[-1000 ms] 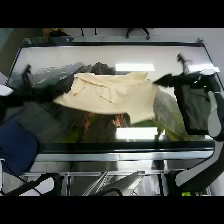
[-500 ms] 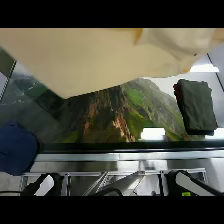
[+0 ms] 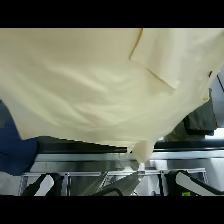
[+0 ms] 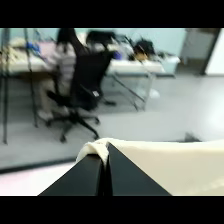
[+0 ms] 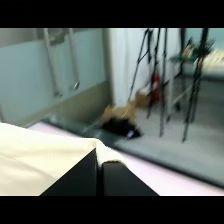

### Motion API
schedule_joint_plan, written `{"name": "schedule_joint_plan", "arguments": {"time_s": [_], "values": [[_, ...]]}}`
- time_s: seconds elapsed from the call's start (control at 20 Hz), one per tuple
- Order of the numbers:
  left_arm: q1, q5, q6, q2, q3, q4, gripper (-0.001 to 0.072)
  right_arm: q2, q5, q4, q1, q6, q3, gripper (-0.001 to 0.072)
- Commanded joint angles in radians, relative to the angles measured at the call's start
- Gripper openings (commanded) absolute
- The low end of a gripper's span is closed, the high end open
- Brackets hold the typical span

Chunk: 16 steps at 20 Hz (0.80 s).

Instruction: Fold the shirts.

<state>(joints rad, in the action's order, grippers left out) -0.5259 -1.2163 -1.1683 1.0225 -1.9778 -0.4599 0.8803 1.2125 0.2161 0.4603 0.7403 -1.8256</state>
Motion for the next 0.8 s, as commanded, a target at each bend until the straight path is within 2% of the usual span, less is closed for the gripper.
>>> {"name": "schedule_joint_plan", "arguments": {"time_s": [0.0, 0.15, 0.25, 0.45, 0.6, 0.75], "values": [[0.258, -0.063, -0.01, 0.196, -0.009, -0.259, 0.0015, 0.139, 0.034, 0.087, -0.102, 0.015, 0.09, 0.0026], [0.416, -0.069, -0.068, 0.441, -0.009, -0.479, 0.0014, 0.323, -0.073, 0.275, -0.193, 0.016, 0.13, 0.0027], [0.449, -0.047, -0.07, 0.595, -0.009, -0.549, 0.0014, 0.467, -0.146, 0.297, -0.214, 0.015, 0.13, 0.0027], [0.452, 0.084, -0.066, 0.838, -0.01, -0.57, 0.0014, 0.7, -0.32, 0.256, -0.227, -0.006, 0.116, 0.0026], [0.452, 0.166, -0.064, 0.917, -0.01, -0.57, 0.0015, 0.816, -0.317, 0.252, -0.227, 0.029, 0.034, 0.0026], [0.433, 0.206, -0.074, 0.932, -0.011, -0.616, 0.0014, 0.837, -0.298, 0.307, -0.225, 0.071, -0.029, 0.0026]]}}
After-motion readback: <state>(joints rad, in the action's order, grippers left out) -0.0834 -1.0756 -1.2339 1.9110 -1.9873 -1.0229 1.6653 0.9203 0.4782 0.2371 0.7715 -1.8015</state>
